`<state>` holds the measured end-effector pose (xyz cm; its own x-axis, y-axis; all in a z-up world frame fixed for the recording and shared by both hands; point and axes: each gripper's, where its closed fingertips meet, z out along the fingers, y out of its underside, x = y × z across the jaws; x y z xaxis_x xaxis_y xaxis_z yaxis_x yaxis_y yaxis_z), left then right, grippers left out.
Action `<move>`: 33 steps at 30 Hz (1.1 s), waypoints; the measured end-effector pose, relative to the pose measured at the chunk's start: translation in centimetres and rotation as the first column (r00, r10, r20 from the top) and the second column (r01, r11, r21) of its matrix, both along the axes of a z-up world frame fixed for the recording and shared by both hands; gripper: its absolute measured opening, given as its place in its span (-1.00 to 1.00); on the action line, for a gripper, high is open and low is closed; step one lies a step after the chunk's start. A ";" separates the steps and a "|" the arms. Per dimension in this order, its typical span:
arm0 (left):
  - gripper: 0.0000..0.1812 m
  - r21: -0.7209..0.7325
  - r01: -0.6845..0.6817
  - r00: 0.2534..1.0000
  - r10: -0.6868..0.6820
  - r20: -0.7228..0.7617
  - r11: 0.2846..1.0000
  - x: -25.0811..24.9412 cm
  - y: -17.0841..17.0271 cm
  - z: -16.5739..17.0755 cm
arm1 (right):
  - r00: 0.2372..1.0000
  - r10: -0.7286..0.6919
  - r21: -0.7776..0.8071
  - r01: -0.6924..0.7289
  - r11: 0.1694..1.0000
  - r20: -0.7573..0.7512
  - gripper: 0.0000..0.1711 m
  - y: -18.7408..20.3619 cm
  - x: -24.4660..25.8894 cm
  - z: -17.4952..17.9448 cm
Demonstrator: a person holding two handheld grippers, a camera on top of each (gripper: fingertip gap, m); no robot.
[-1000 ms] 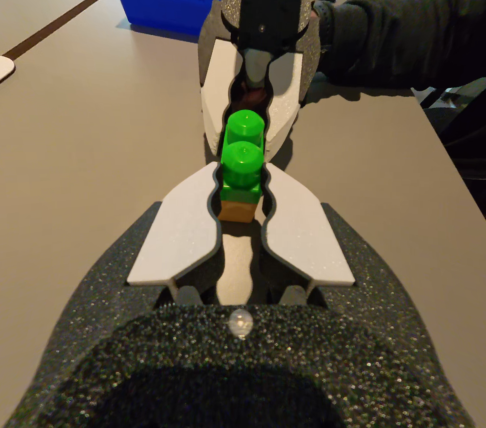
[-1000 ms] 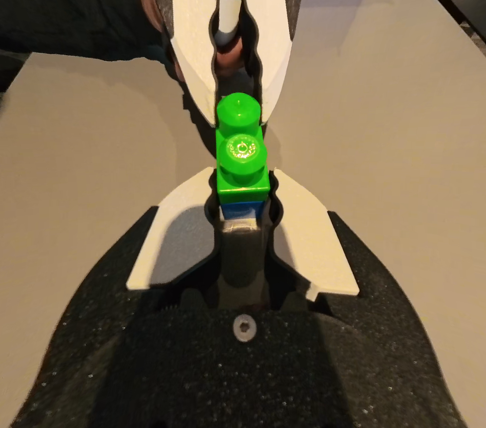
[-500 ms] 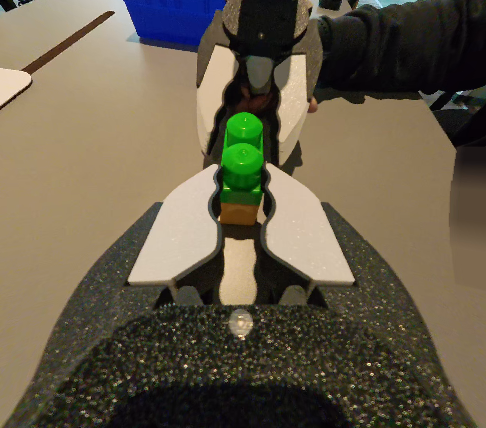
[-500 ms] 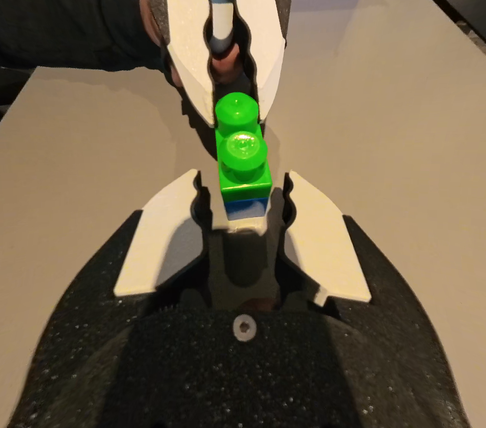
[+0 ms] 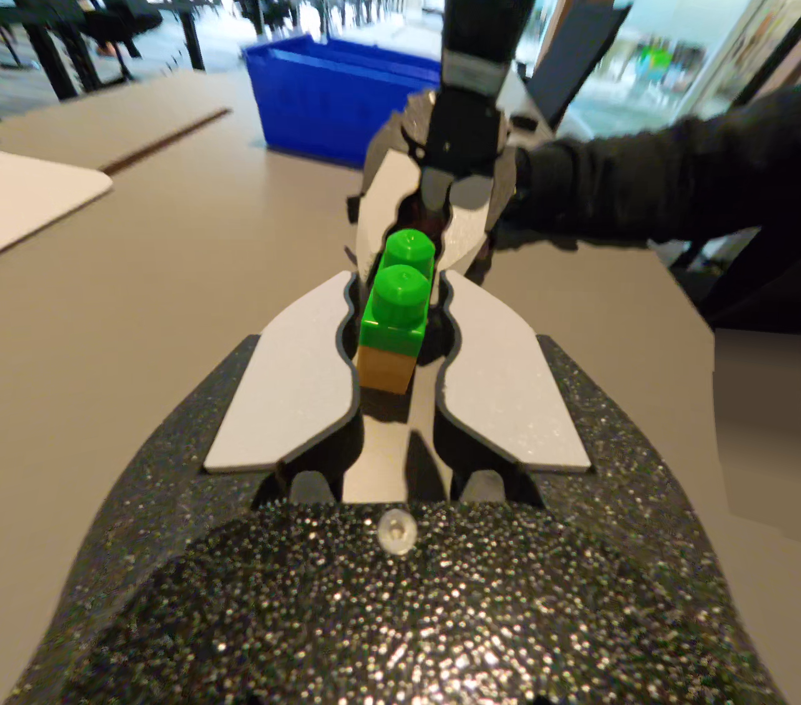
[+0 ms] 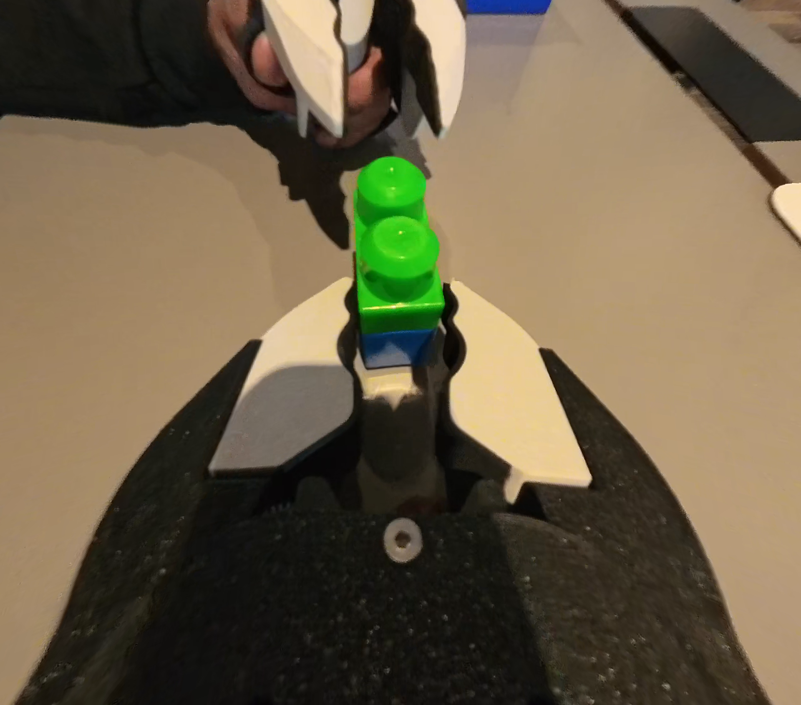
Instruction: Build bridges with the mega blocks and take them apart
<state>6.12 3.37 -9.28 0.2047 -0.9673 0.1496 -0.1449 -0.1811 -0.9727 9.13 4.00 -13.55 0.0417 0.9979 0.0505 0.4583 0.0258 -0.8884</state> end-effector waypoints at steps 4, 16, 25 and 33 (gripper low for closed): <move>-0.63 -0.049 -0.090 0.974 0.099 0.204 0.995 -2.4 1.7 2.9 | 0.984 -0.087 0.013 0.090 0.996 -0.153 -0.57 1.2 0.3 4.0; -0.63 -0.097 -0.115 0.984 0.126 0.122 0.989 -1.9 2.2 1.0 | 0.541 -0.508 0.078 0.732 0.677 -0.670 -0.57 7.1 20.1 23.1; -0.63 -0.069 -0.114 0.991 0.119 0.063 0.991 -0.9 2.0 0.2 | 0.344 -0.845 -0.108 0.901 0.420 -0.410 -0.57 14.8 33.8 13.6; -0.64 -0.073 -0.121 0.990 0.125 0.066 0.990 -1.0 2.1 0.2 | 0.362 -0.929 -0.037 0.930 0.366 -0.078 -0.57 18.2 33.7 4.5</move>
<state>5.14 5.45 -9.04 0.3080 -0.9225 0.2327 -0.0489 -0.2596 -0.9645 42.88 22.24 -9.03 0.9462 0.3235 0.0100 0.1340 -0.3634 -0.9220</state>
